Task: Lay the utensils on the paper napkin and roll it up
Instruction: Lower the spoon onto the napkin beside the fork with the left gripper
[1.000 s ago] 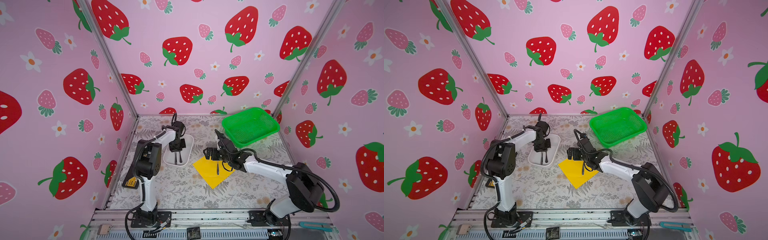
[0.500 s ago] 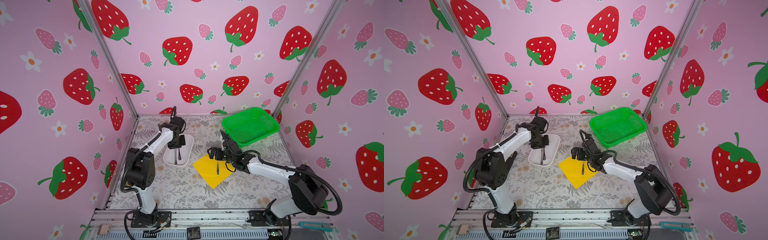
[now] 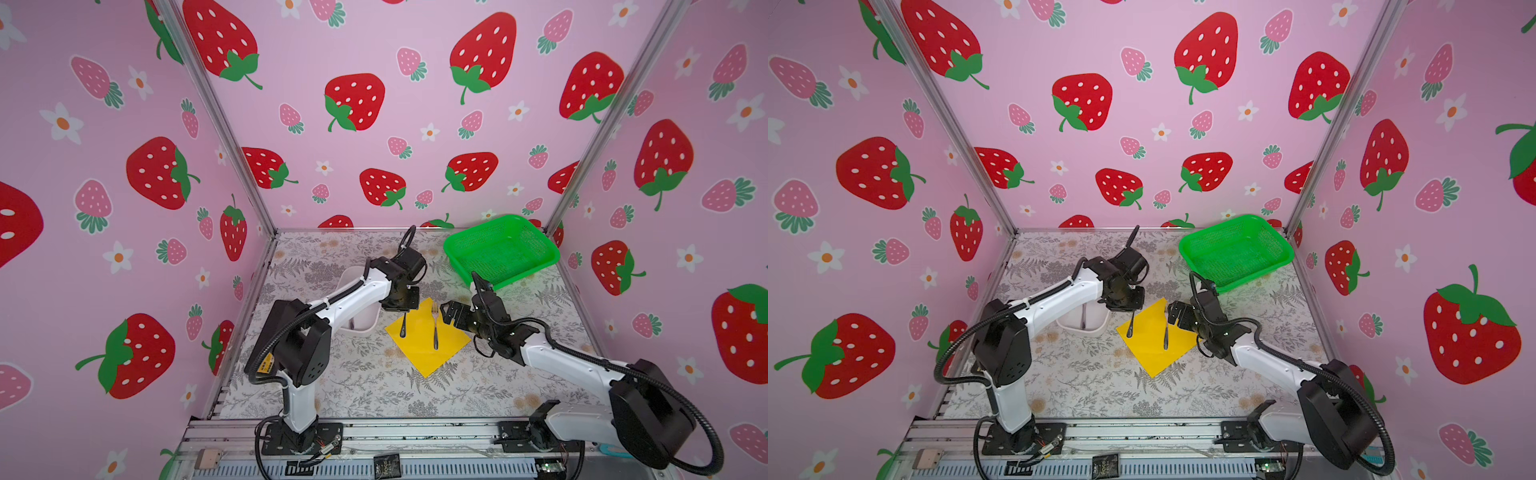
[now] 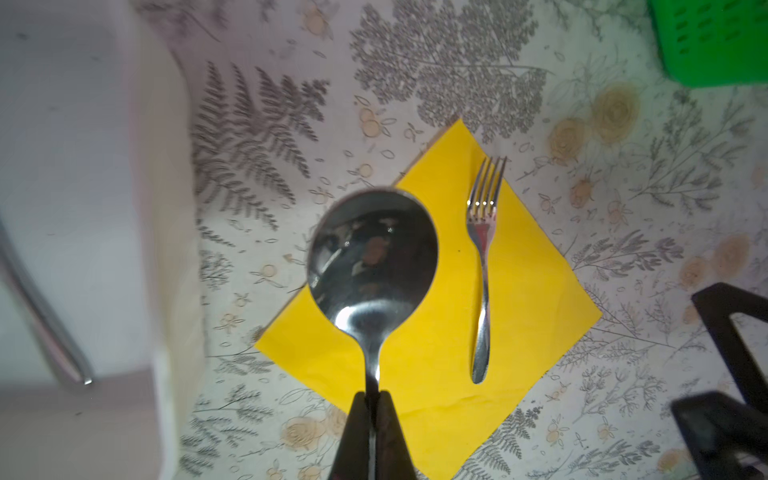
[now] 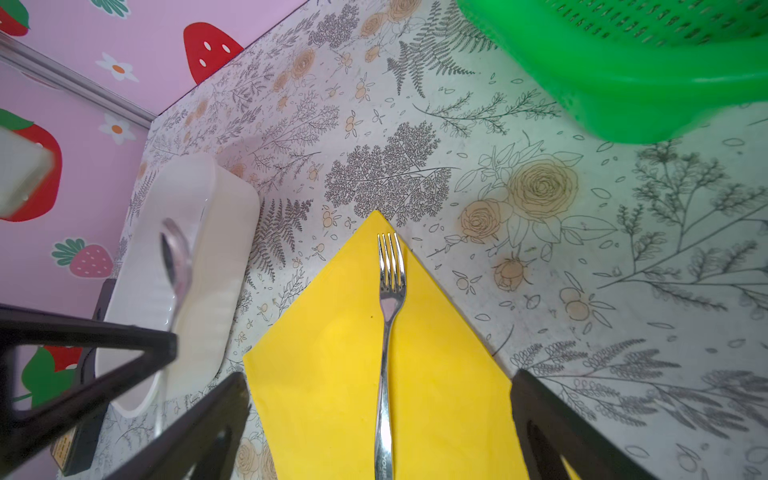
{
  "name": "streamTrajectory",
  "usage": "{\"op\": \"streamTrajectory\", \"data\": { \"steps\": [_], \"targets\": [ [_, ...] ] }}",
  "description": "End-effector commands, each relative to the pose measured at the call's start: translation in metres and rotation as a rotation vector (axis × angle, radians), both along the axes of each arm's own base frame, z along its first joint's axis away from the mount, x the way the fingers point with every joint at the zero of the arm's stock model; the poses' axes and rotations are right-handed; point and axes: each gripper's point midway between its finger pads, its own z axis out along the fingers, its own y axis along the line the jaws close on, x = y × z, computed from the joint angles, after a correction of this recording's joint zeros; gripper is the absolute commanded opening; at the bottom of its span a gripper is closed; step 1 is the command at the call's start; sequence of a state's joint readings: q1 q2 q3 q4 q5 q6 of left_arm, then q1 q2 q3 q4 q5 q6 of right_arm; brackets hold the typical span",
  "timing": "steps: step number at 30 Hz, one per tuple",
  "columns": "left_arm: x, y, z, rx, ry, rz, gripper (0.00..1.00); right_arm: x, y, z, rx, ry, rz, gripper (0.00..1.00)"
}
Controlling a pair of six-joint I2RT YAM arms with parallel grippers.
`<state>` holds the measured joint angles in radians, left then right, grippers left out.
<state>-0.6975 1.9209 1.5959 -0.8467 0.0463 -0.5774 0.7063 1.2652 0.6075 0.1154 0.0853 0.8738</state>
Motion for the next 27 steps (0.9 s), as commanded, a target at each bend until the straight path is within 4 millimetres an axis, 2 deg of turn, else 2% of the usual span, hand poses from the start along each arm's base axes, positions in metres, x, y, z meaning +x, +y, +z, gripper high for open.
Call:
{"op": "streamTrajectory", "data": {
  "steps": [1, 6, 11, 19, 27],
  "targets": [
    [-0.002, -0.028, -0.01, -0.052, 0.031, 0.016, 0.0, 0.0, -0.009, 0.002, 0.022, -0.008, -0.048, 1.0],
    [-0.005, -0.046, -0.033, -0.101, 0.097, 0.024, 0.0, -0.006, -0.012, -0.004, 0.013, 0.009, -0.039, 1.0],
    [-0.004, -0.052, -0.046, -0.112, 0.117, 0.038, 0.0, -0.011, -0.01, -0.01, 0.017, 0.023, -0.015, 1.0],
    [0.002, -0.063, -0.061, -0.122, 0.144, 0.041, 0.0, -0.011, -0.009, -0.01, 0.006, 0.025, 0.0, 1.0],
    [0.004, -0.065, -0.071, -0.117, 0.156, 0.049, 0.0, -0.011, -0.009, -0.009, 0.013, 0.025, -0.004, 1.0]
  ]
}}
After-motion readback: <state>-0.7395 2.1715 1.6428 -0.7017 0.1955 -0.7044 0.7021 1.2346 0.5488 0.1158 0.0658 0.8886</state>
